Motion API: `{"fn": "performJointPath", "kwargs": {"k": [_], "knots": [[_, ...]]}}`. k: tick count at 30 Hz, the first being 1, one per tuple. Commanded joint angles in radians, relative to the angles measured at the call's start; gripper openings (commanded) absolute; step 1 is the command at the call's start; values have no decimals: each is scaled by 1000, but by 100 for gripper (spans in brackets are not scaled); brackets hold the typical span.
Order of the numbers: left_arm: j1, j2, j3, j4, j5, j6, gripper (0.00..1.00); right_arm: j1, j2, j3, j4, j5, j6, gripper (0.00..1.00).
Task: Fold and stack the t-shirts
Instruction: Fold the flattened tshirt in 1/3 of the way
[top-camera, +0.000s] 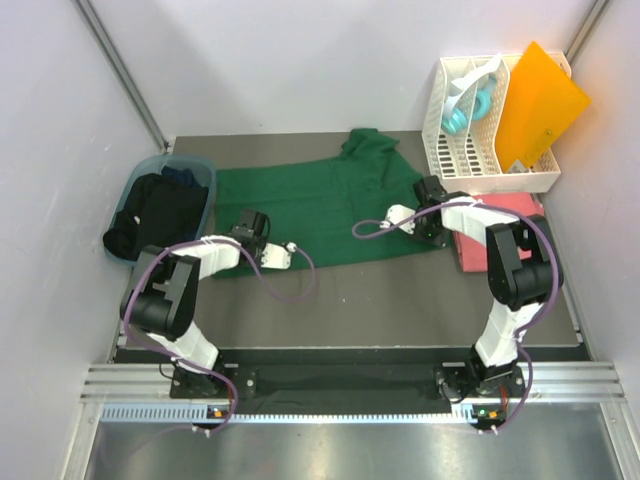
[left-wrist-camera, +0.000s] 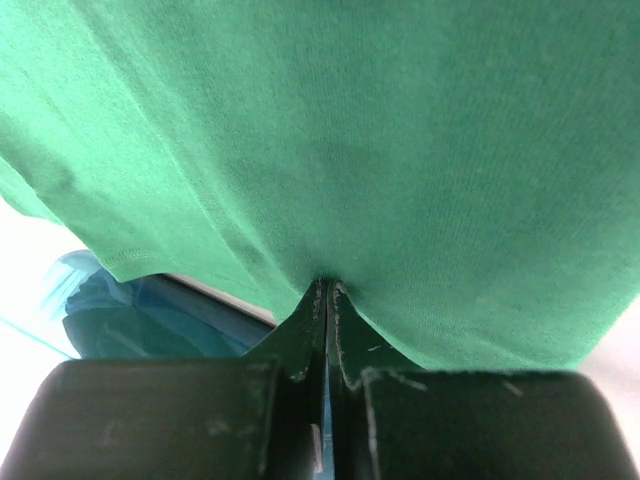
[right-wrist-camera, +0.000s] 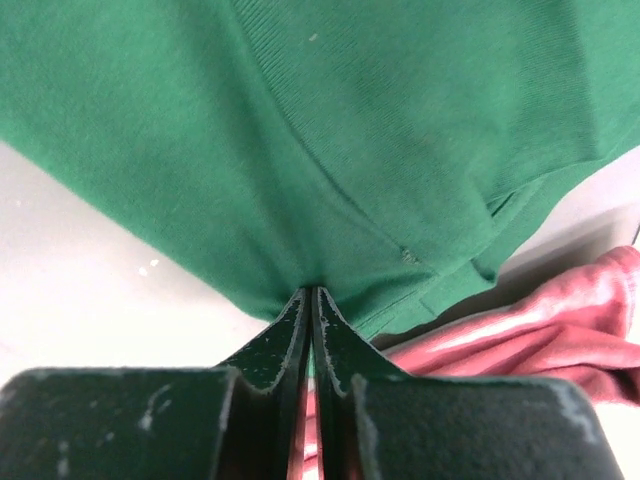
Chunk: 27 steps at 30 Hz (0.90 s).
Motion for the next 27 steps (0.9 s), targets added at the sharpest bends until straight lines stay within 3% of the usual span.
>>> {"fn": "performJointPath", "kwargs": {"k": [1, 5, 6, 8, 10, 16, 19, 21, 23, 27], "knots": [[17, -61, 6, -120, 58, 4, 0, -16, -48, -19, -126, 11, -34, 8], [14, -127, 29, -201, 103, 1, 0, 4, -97, 26, -189, -32, -46, 38], [14, -158, 32, -206, 112, -4, 0, 13, -119, 37, -197, -46, -47, 41], [14, -190, 43, -207, 132, -13, 11, 24, -131, 80, -215, -67, -46, 45], [14, -236, 48, -190, 138, -25, 23, 41, -139, 112, -228, -81, -34, 48], [17, -304, 45, -34, 85, -104, 21, 114, -144, 160, -174, -76, -3, 50], [17, -317, 14, 7, 62, -107, 20, 127, -113, 169, -55, -26, 58, 51], [17, -295, -26, 173, 19, -91, 20, 128, -64, 221, 21, -8, 127, 51], [22, -253, -12, 233, -15, -110, 20, 127, -23, 308, 94, 45, 193, 52], [34, -52, 219, 51, 8, -353, 20, 124, 144, 519, 117, 83, 369, 52]]}}
